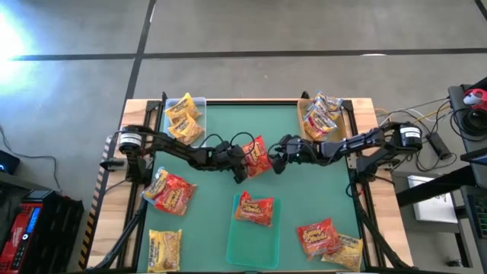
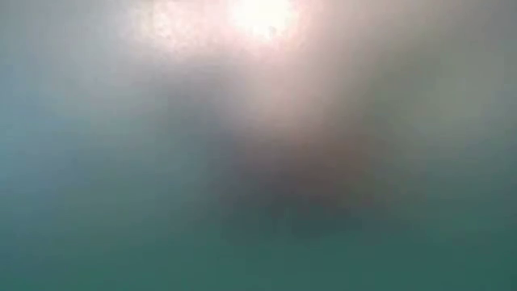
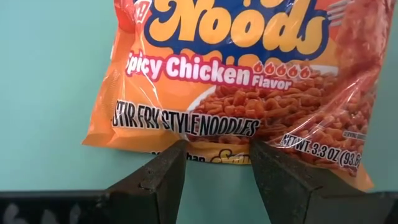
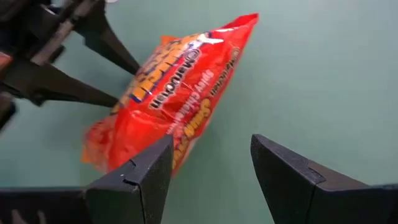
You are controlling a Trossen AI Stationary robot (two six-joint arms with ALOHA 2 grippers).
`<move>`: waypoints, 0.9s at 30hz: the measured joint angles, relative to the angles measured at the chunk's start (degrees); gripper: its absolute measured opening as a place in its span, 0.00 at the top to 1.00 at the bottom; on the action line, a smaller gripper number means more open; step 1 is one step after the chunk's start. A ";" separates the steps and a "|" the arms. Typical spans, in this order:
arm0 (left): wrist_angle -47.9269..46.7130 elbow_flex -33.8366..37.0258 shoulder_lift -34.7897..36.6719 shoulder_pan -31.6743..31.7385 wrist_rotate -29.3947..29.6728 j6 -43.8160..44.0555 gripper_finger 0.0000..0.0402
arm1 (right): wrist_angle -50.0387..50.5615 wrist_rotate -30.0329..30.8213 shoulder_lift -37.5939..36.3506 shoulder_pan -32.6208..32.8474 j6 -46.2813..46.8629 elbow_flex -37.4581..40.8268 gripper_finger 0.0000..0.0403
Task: Sort Maruchan noodles
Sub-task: Put the red noodle pack into the green bin
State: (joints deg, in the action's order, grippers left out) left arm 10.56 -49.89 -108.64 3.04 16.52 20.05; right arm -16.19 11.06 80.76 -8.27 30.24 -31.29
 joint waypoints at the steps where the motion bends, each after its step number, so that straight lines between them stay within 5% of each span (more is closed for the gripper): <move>1: 0.09 0.01 0.01 0.05 -0.03 -0.12 0.59 | -0.50 -2.17 -0.03 -0.81 0.14 0.00 0.49; 11: 0.29 0.09 0.02 0.63 -0.56 -1.58 0.59 | -1.97 -17.25 -0.05 -6.83 5.00 -0.02 0.49; 27: 1.04 0.15 -0.07 0.82 -0.47 -2.86 0.59 | -2.72 -17.35 2.38 -7.04 7.79 -2.06 0.49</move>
State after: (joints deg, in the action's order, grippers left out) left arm 11.60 -49.74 -108.71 3.86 16.05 17.19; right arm -18.91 -6.29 83.14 -15.31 38.03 -33.35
